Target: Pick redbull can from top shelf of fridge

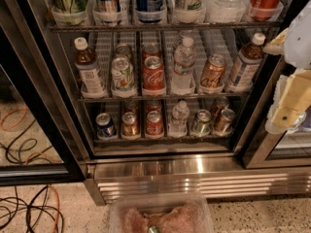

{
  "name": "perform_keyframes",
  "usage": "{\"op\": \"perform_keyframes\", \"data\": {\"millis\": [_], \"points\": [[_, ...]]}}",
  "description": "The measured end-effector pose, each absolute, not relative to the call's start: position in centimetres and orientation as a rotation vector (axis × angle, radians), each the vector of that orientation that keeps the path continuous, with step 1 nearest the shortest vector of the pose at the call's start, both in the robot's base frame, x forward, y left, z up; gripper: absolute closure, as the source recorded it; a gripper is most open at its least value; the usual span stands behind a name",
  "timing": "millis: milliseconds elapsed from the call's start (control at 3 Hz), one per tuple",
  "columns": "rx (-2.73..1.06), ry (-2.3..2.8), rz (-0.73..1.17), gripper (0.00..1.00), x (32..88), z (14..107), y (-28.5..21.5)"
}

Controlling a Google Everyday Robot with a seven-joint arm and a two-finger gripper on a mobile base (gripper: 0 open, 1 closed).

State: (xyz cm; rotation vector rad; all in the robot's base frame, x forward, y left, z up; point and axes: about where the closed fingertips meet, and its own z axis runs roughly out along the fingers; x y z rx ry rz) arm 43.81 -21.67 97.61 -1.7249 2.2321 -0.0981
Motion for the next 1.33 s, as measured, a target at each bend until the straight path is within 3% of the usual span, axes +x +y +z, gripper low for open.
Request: {"op": "perform_keyframes", "data": {"millis": [667,1333], "points": [[-1.670,2.240,-0.034,0.00,43.3,97.2,-20.3],[-1.366,2.377,0.216,0.00,40.8,95.3,-15.5]]}}
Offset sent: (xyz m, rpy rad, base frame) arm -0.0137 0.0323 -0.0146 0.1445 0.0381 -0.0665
